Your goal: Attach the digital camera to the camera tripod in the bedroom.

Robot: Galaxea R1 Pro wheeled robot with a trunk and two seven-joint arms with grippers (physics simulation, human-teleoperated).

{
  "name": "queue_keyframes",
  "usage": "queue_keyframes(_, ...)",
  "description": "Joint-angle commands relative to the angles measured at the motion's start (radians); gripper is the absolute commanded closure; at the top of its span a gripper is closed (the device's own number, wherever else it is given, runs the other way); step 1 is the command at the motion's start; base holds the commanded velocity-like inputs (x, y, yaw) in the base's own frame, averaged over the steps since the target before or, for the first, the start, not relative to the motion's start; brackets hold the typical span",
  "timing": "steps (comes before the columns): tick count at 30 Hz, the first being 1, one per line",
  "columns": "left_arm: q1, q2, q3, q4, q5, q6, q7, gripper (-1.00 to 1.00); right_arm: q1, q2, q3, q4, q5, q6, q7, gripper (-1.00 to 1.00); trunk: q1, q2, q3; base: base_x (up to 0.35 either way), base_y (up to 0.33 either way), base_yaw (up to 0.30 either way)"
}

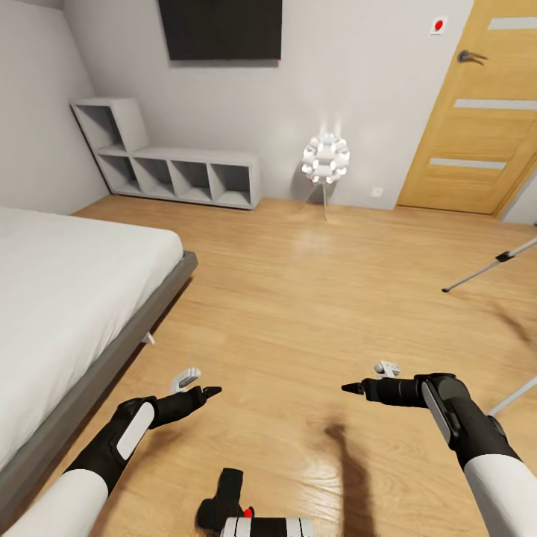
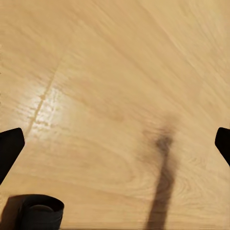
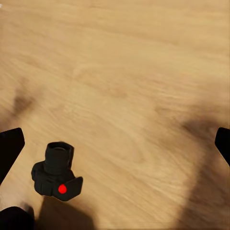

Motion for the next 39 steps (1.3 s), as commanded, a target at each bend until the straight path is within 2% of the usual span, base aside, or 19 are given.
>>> queue_keyframes(1,0.0,0.001,-0.002,-0.001,0.004,0.003,0.0,-1.0,-0.001,0.0,-0.002,-0.001,-0.002,0.007,0.002,-1.0,0.0,-0.001,-0.005,0.0,0.0,0.0)
queue_keyframes(17,0.0,0.001,-0.004,0.0,0.002,0.001,0.01,-1.0,-0.001,0.002,0.001,0.002,-0.002,0.006,0.001,-1.0,0.007,-0.004,-0.067,0.0,0.0,0.0)
queue_keyframes(27,0.0,-0.003,-0.004,-0.002,-0.034,0.0,0.041,-1.0,0.0,0.004,0.001,0.003,-0.002,0.007,0.0,-1.0,0.012,-0.007,-0.105,0.0,0.0,0.0)
queue_keyframes(39,0.0,-0.004,-0.005,-0.007,-0.037,0.0,0.056,-1.0,0.0,0.004,0.003,0.015,-0.001,-0.001,-0.002,-1.0,0.012,-0.007,-0.105,0.0,0.0,0.0)
